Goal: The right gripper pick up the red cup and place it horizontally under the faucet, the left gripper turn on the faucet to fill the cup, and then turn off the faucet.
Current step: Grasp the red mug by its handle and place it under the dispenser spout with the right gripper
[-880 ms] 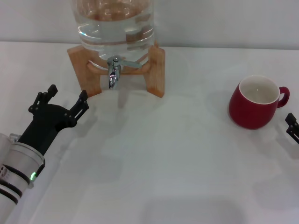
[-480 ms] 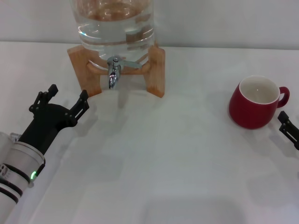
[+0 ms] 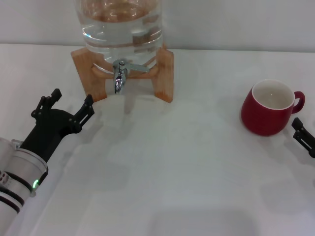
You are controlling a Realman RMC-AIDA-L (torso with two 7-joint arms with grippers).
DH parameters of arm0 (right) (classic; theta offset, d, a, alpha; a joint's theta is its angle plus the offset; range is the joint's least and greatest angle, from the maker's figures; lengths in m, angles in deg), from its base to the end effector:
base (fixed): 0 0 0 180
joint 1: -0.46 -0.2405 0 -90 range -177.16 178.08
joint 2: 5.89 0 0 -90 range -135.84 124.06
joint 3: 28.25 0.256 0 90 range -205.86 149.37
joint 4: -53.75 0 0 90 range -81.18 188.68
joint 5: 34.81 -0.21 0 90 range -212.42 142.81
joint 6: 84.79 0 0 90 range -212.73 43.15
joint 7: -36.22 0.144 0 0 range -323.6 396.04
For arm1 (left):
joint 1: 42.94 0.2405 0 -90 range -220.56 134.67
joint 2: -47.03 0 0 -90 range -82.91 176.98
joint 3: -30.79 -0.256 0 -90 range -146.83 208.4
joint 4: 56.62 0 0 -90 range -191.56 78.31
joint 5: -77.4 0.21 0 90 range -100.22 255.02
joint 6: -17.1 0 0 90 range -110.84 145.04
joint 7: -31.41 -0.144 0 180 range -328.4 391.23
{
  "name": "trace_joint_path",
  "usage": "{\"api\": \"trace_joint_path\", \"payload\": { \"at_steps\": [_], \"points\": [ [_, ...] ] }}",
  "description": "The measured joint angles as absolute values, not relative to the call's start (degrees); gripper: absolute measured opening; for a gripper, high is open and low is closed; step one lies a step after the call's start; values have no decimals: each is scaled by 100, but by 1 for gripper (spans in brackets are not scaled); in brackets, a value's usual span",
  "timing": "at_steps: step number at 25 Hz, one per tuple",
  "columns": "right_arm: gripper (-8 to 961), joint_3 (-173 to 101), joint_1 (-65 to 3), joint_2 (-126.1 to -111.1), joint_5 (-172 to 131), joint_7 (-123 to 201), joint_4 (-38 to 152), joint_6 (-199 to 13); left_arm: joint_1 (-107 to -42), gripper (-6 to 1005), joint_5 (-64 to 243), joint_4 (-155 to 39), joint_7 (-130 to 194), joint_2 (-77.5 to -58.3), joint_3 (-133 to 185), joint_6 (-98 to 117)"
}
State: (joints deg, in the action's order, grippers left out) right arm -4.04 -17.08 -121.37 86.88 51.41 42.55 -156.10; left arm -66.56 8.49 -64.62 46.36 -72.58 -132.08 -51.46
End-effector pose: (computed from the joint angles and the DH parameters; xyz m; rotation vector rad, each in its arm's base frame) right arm 0.3525 0.2741 -0.0276 -1.7793 0.6148 0.7153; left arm -0.3281 0.3010 -0.0492 -1.7794 -0.6332 -0.7322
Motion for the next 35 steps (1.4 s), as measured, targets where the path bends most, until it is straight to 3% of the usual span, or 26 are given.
{"api": "trace_joint_path", "payload": {
  "at_steps": [35],
  "points": [
    [856,-214,-2162,-12138,8640,5111,4546,-15051,-6693,886,849,-6462,4636,-7259,-13207,-5093]
  ]
}}
